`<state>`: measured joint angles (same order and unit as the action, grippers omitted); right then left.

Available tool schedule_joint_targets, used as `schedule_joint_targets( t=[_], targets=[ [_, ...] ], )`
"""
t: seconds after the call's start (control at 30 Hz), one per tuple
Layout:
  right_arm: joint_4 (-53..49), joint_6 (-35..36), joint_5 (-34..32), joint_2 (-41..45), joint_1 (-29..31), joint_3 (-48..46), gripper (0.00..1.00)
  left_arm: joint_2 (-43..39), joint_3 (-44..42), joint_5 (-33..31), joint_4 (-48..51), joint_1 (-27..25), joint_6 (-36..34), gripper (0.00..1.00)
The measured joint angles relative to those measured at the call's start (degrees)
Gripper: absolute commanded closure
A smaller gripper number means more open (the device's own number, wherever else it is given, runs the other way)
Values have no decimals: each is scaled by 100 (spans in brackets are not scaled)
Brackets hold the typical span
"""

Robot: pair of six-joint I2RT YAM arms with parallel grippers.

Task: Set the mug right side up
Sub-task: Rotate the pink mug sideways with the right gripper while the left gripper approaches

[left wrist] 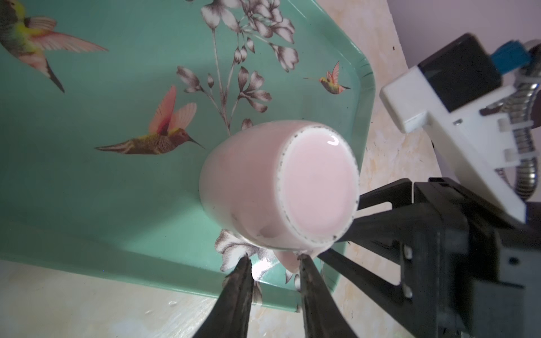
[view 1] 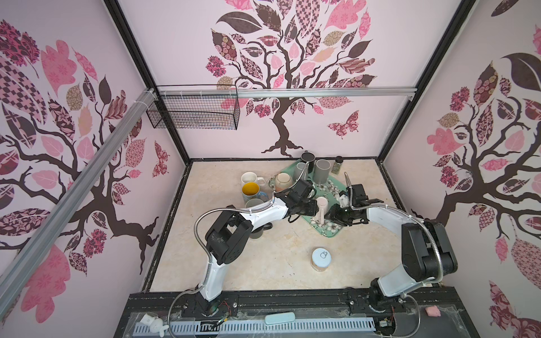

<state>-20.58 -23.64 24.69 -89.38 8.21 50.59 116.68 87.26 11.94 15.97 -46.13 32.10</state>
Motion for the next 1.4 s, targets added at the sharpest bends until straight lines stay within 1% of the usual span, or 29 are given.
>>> schedule_joint_targets(
  t=[0.17, 0.3, 0.4, 0.47, 0.57, 0.8, 1.1, 1.3, 1.4],
  targets=[
    [-146, 4, -566, 643, -2, -52, 51, -63, -72, -87, -28, 0, -39, 69],
    [-136, 55, -883, 1419, 74, -162, 51, -485, -544, -229, -142, 11, -48, 69],
    [-138, 179, -1259, 1788, 498, -199, 49, -826, -789, -304, -210, 24, -61, 69],
    [-120, 286, -1493, 1869, 955, -229, 47, -1023, -909, -348, -297, 33, -81, 68],
    [-153, 398, -1650, 1827, 1375, -310, 46, -1305, -1121, -455, -422, 42, -105, 68],
    [-267, 568, -2116, 1436, 1646, -339, 43, -1620, -1615, -673, -619, 52, -151, 67],
    [-205, 608, -2363, 1036, 1683, -339, 42, -1692, -1985, -883, -678, 79, -221, 66],
    [-136, 586, -2496, 645, 1700, -219, 42, -1720, -2013, -970, -688, 101, -234, 65],
    [-149, 588, -2568, 446, 1720, -39, 44, -1720, -2013, -988, -686, 105, -232, 65]
  ],
)
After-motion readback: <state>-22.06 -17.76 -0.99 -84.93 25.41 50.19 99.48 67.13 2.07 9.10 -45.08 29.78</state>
